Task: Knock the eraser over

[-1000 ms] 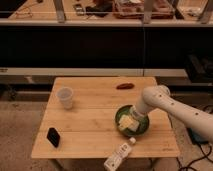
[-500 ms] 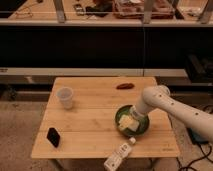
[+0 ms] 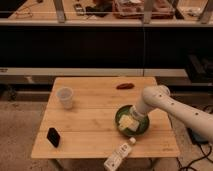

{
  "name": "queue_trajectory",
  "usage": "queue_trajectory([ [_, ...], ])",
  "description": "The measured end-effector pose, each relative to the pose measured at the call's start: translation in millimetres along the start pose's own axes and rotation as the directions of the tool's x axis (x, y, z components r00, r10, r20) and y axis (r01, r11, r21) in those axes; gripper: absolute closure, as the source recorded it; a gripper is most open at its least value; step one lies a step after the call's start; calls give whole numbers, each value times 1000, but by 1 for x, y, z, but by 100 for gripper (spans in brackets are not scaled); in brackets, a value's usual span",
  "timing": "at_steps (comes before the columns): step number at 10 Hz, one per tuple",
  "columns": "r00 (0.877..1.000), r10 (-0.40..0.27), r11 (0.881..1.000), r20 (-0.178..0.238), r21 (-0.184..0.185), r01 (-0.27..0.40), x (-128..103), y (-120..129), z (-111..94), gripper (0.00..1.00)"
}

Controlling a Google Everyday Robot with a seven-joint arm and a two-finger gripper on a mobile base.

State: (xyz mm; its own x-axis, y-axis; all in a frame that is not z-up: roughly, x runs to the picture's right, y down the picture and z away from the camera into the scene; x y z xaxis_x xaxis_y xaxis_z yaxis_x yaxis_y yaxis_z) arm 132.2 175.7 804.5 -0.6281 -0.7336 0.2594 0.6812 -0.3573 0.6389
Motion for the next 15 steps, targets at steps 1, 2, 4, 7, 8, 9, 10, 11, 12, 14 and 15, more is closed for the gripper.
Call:
queue_trajectory([
  [1,1000,0,1000,0,0,0,0,0,0,20],
  [2,1000,0,1000,0,0,0,0,0,0,20],
  [4,1000,2,1000,-4,1,-2,2,0,-1,20],
  [7,991,-58,997,-117,38,62,67,-34,-28,27],
  [8,978,-101,989,-183,88,119,97,-64,-43,38],
  [9,966,-130,978,-223,130,161,111,-88,-48,47],
  [10,952,-166,959,-259,183,217,120,-116,-48,56],
  [11,940,-195,939,-281,225,262,124,-138,-46,61],
  [12,936,-204,931,-288,237,276,125,-145,-46,62],
  [14,936,-201,933,-288,235,273,124,-143,-47,62],
  [15,936,-205,934,-287,230,275,124,-142,-47,62],
])
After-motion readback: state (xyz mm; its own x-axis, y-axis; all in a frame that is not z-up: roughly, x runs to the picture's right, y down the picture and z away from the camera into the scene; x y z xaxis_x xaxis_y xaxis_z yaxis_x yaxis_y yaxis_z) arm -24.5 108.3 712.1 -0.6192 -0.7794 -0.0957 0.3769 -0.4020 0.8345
